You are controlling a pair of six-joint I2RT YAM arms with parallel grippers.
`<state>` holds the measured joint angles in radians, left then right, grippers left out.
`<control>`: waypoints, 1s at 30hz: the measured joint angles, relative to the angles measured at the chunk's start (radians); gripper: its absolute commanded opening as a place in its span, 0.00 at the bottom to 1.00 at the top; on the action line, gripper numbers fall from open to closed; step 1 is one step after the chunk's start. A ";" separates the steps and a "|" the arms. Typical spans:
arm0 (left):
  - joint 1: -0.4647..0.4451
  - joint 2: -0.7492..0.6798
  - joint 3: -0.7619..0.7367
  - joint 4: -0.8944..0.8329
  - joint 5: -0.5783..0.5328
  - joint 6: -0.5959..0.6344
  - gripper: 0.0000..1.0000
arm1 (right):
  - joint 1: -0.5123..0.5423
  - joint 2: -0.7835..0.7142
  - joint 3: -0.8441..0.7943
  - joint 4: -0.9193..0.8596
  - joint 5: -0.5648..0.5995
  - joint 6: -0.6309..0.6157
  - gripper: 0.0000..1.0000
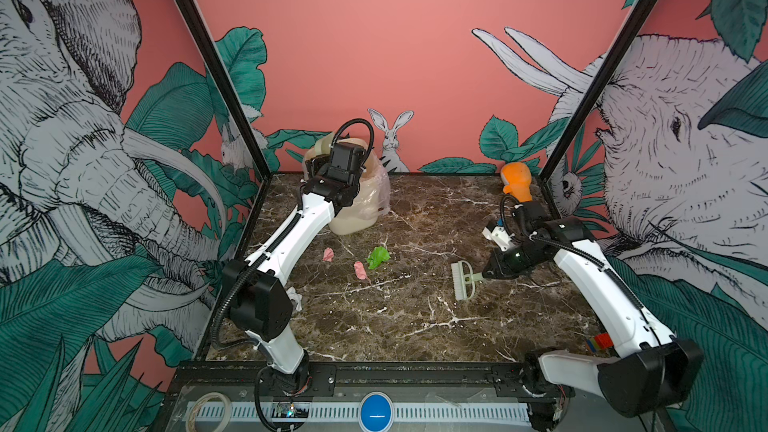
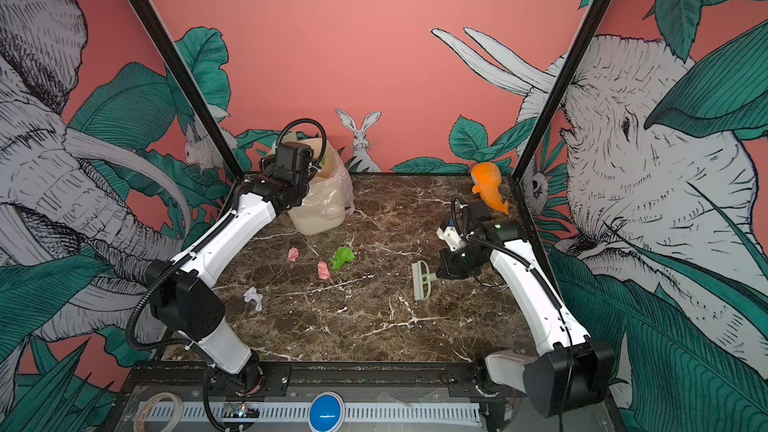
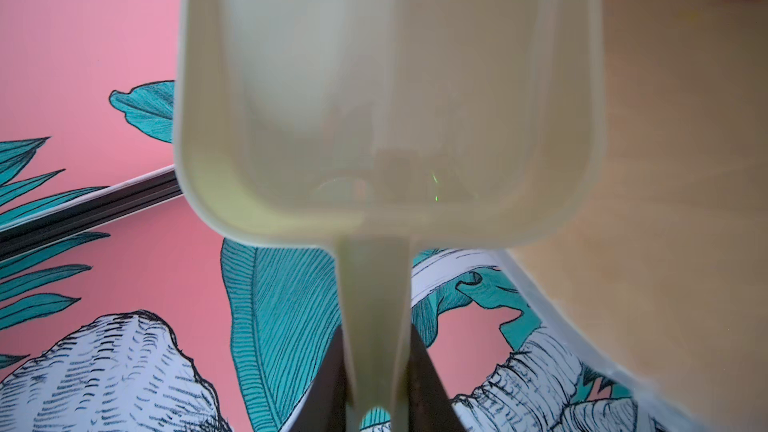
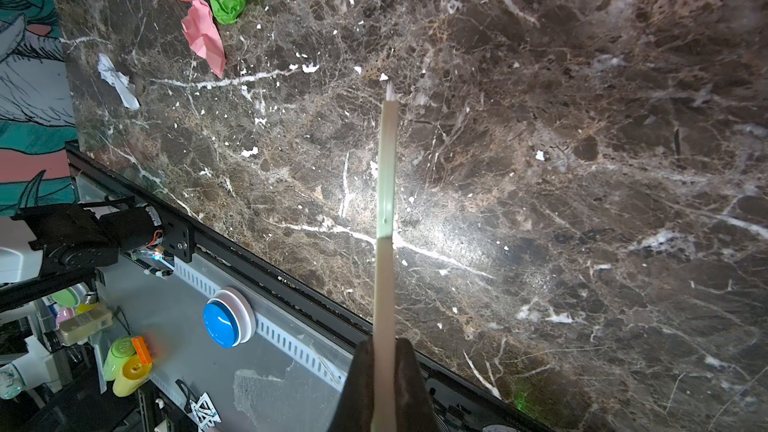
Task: Sweep away the paper scraps from the table
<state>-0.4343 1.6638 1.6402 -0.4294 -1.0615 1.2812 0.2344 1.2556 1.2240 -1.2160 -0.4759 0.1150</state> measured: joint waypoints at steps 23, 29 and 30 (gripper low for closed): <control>-0.087 -0.340 0.024 -0.336 0.381 -0.708 0.06 | 0.229 0.088 0.003 0.204 -0.034 0.166 0.00; -0.134 -0.467 -0.151 -0.397 0.550 -0.928 0.07 | 0.370 0.225 0.056 0.408 -0.037 0.301 0.00; -0.138 -0.480 -0.186 -0.409 0.576 -0.959 0.07 | 0.380 0.241 0.069 0.443 -0.039 0.323 0.00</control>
<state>-0.5724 1.1839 1.4544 -0.8379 -0.4850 0.3225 0.6144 1.4967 1.2926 -0.7727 -0.5144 0.4381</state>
